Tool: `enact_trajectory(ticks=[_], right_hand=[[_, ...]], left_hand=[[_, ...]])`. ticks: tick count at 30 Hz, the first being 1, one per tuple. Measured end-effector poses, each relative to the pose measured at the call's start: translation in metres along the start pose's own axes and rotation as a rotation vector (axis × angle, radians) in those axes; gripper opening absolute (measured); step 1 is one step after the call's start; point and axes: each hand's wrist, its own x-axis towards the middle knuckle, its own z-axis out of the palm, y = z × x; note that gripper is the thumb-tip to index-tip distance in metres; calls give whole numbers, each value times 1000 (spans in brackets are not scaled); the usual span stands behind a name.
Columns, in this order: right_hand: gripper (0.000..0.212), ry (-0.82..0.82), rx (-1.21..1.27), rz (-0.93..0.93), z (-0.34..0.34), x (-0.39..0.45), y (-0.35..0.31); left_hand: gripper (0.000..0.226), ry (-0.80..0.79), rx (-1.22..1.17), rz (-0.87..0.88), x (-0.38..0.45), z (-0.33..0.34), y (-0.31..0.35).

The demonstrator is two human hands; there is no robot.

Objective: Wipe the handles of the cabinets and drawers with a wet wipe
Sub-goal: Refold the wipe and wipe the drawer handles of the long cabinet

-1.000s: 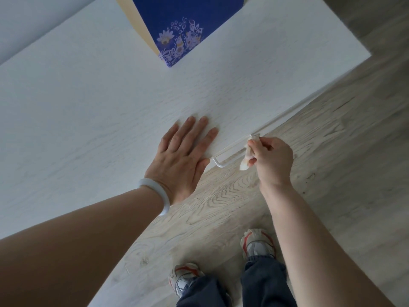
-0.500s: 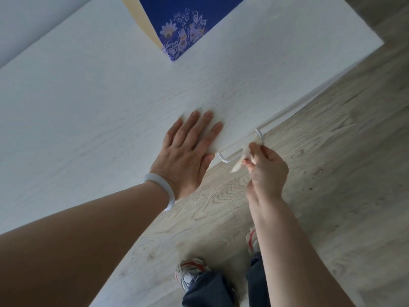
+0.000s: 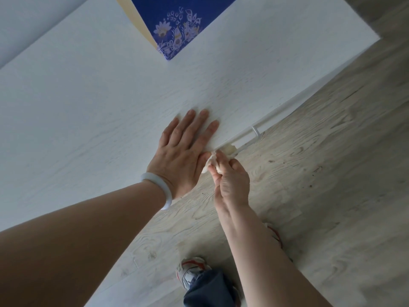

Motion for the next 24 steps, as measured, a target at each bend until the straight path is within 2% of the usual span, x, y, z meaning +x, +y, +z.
enact_trajectory(ticks=[2,5,7,10,13,17,20,21,24], right_hand=[[23,-88,-19,12,-4,5,-8],[18,-170,-194,23,-15,11,-24],[17,-137,-286,-4,-22,13,-32],[11,-45,-282,-85,-25,15,-39],[18,6,-283,-114,-18,9,-30],[30,-44,-237,7,-6,-9,-1],[21,-118,-272,106,-6,-23,14],[17,-99,-280,119,-9,-26,16],[11,120,-161,129,-20,-21,9]], left_hand=[[56,-2,0,-2,0,0,0],[56,-10,-8,-7,-1,0,1],[56,-13,-10,-8,-1,0,0],[56,-8,-15,-12,0,-1,0],[56,-4,-17,-10,0,0,0],[57,-6,-4,-10,0,1,0],[58,-21,-6,-10,0,1,0],[58,-22,-6,-11,0,1,0],[57,-21,-13,-10,0,0,0]])
